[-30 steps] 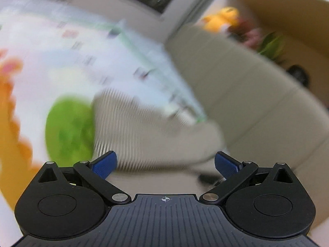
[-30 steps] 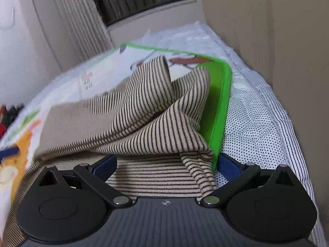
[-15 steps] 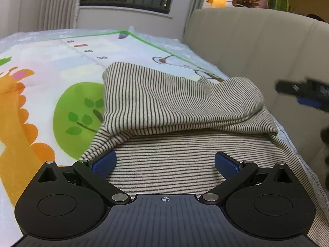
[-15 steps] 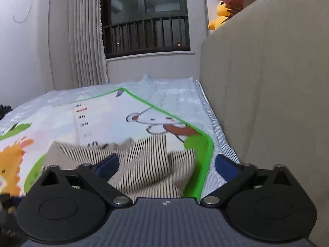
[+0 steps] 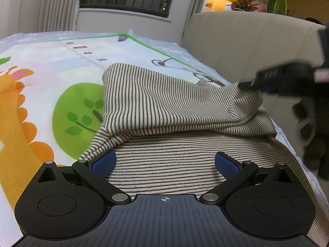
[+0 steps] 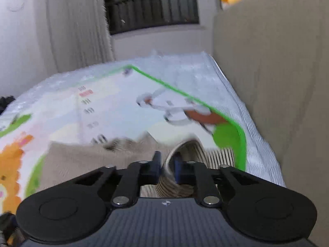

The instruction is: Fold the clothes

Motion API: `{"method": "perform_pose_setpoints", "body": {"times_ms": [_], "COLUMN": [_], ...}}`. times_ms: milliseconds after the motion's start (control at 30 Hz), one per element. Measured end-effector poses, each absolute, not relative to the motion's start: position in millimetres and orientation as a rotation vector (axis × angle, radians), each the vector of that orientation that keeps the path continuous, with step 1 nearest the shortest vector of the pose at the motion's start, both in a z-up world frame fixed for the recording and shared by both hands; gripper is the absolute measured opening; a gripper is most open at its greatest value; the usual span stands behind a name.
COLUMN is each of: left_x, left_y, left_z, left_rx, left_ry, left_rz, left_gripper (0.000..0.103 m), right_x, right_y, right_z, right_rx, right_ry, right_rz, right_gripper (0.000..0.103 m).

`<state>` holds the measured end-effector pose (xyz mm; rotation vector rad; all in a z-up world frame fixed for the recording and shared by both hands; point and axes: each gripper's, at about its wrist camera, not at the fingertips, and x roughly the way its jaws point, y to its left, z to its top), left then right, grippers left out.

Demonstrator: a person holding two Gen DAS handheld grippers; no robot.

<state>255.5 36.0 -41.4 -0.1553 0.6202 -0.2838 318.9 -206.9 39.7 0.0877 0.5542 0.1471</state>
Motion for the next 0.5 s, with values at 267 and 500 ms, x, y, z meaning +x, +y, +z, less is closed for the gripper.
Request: {"method": "perform_pose_setpoints", "body": {"times_ms": [267,500], "left_x": [256,258], "left_y": [38,37], "left_z": [-41,-41], "left_rx": [-0.169,-0.165], "left_ry": [0.619,0.62], "left_rz": [-0.289,-0.287], "left_gripper": [0.103,0.103], "right_x": [300,298], "right_y": [-227,-242], "right_z": [83,28], "right_rx": [0.109,0.127], "right_ry": [0.438,0.54], "right_rz": [0.139,0.114], "right_gripper": [0.004,0.045]}}
